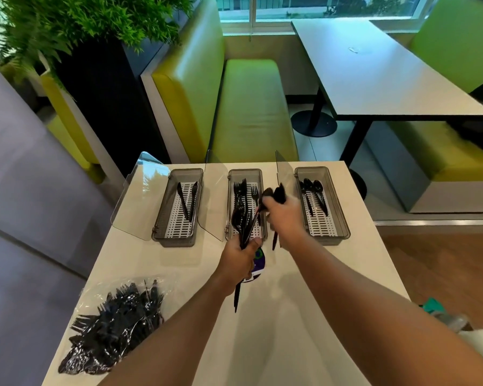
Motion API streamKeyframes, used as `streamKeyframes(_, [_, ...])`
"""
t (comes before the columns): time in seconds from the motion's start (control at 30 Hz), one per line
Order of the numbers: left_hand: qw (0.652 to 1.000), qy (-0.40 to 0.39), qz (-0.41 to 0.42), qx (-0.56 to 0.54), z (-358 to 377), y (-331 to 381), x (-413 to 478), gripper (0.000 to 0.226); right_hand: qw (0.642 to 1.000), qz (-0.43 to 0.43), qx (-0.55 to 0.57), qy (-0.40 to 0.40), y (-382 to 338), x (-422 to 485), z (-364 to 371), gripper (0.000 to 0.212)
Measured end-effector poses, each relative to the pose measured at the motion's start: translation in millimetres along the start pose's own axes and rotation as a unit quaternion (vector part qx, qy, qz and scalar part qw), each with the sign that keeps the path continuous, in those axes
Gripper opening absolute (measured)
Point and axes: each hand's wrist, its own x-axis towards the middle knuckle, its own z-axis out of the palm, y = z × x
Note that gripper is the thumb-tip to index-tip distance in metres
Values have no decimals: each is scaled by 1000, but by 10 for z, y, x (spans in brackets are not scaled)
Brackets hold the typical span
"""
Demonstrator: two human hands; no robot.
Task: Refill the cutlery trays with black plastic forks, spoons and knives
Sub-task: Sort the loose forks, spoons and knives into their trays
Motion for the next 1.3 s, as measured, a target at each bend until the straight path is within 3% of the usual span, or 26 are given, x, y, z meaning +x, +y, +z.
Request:
streamKeyframes(0.1, [999, -27, -12, -33, 19, 69, -3, 18, 995, 13, 94, 26, -246, 258, -153, 4])
streamKeyframes(0.27, [995, -60, -25, -75, 23, 143, 76, 39, 988, 34, 142, 58, -553, 750, -553, 3])
streamKeyframes(0.5, [985, -74, -60, -142, 7, 158, 249, 35, 976, 156, -131, 83, -137, 1425, -961, 23])
streamKeyframes(0.6, [982, -84, -67, -156, -32, 136, 316, 34, 970, 179, -148, 69, 38, 1518, -962, 22])
streamKeyframes(0.73, [982, -88, -68, -155, -75, 134, 356, 34, 959, 108, -243, 96, 107, 1576, -927, 25])
streamKeyframes(0.87, [985, -77, -52, -149, -74, 152, 345, 32, 962, -20, -244, 118, -8, 1495, -861, 25])
streamKeyframes(0.97, [985, -75, -32, -155, -80, 194, 301, 37, 977, -93, -177, 73, -177, 1326, -706, 19])
streamKeyframes(1.1, [984, -64, 8, -168, -125, 292, 212, 47, 984, -133, -112, -46, -397, 933, -391, 18])
streamKeyframes(1.3, [983, -36, 25, -179, -212, 387, 104, 28, 963, -88, -163, -198, -427, 463, 67, 24])
